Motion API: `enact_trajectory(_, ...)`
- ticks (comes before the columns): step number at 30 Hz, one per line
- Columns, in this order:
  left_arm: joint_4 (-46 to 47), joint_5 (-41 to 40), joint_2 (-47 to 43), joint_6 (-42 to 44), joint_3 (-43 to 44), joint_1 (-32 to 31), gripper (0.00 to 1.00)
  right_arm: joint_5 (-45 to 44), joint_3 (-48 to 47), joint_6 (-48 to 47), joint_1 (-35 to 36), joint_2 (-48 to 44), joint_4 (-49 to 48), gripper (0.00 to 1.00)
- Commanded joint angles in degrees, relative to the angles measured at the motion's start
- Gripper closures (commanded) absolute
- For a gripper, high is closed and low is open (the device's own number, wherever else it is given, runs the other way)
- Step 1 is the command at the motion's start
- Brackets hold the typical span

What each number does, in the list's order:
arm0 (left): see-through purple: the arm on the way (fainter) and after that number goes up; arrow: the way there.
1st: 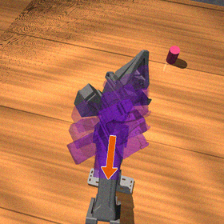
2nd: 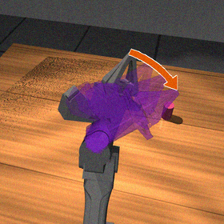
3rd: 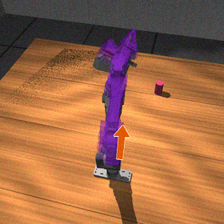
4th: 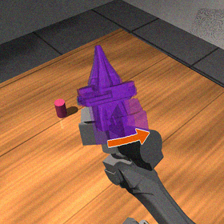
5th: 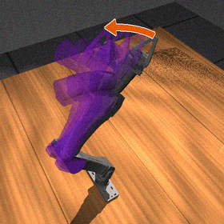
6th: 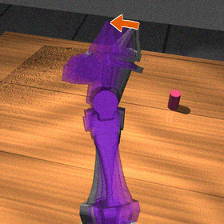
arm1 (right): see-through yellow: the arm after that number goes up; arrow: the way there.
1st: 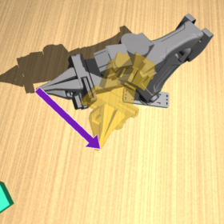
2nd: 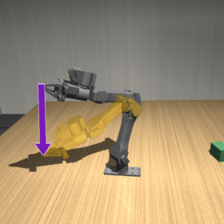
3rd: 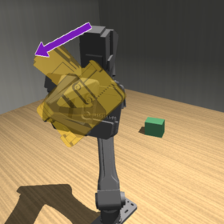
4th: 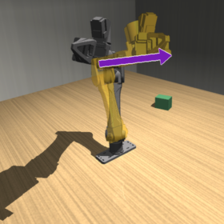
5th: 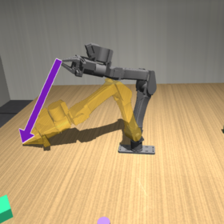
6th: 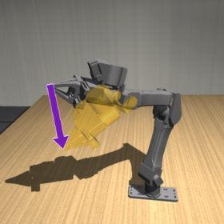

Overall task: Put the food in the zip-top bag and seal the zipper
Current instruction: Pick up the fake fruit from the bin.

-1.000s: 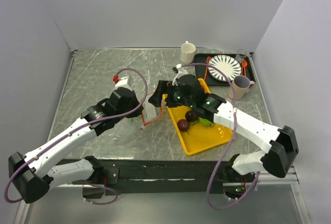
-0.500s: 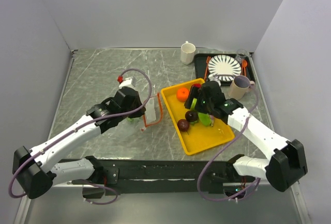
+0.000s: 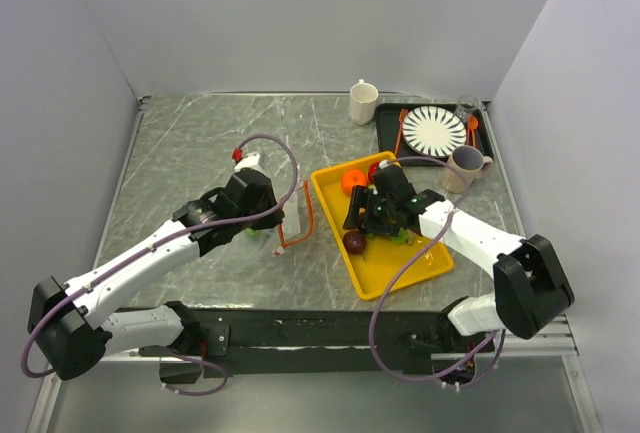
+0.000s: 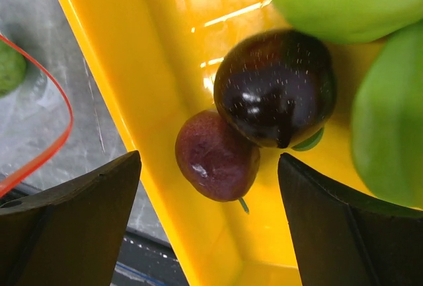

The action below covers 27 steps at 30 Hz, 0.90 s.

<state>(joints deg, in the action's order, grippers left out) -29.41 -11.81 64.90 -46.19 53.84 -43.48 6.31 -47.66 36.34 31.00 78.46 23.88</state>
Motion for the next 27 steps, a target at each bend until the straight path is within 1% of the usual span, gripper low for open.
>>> enact_trajectory(1, 2.4, 0.7, 0.1, 0.4, 0.1, -0.1, 0.99, 1.7, -0.7, 0.1, 1.0, 2.0, -1.5, 0.1)
enact_trajectory(5, 2.0, 0.6, 0.4, 0.5, 0.4, -0.2, 0.99, 1.5, -1.7, 0.6, 1.1, 4.3, -0.5, 0.16)
enact_trajectory(8, 1.8, 0.5, 0.0, 0.4, 0.2, -0.2, 0.99, 2.8, 1.4, 2.8, 2.4, 2.2, -3.7, 0.18)
enact_trajectory(9, 1.9, 0.5, 0.0, 0.2, -0.1, -0.1, 0.99, 2.9, 3.1, 3.3, 2.6, 1.9, -4.7, 0.21)
enact_trajectory(11, 2.7, 0.9, -0.5, 0.2, -0.7, -0.1, 0.99, 3.1, 3.5, 3.4, 2.7, 2.7, -5.7, 0.26)
enact_trajectory(15, 1.8, 0.9, 0.2, 0.7, -0.1, -0.2, 0.99, 3.7, 1.8, 2.4, 2.9, 5.0, -4.9, 0.27)
enact_trajectory(18, 1.6, 0.7, 0.2, 0.7, 0.1, -0.1, 0.99, 3.5, 1.7, 2.4, 3.5, 5.0, -4.9, 0.22)
enact_trajectory(21, 2.2, 1.1, 0.0, 0.7, -0.1, -0.1, 0.99, 3.1, 1.6, 2.7, 3.9, 5.0, -4.9, 0.22)
enact_trajectory(22, 2.2, 1.0, 0.1, 0.7, -0.1, -0.2, 0.99, 3.0, 1.8, 2.8, 4.1, 5.0, -5.1, 0.28)
enact_trajectory(24, 1.9, 1.0, 0.2, 0.7, -0.1, -0.2, 0.99, 3.0, 2.4, 3.2, 4.2, 4.6, -5.2, 0.34)
enact_trajectory(26, 2.0, 1.0, 0.4, 0.8, 0.0, -0.2, 0.99, 3.4, 2.7, 3.3, 4.2, 4.4, -5.2, 0.35)
enact_trajectory(27, 2.0, 1.1, 0.5, 0.8, 0.1, -0.2, 0.99, 3.5, 2.7, 3.2, 4.2, 4.3, -5.0, 0.33)
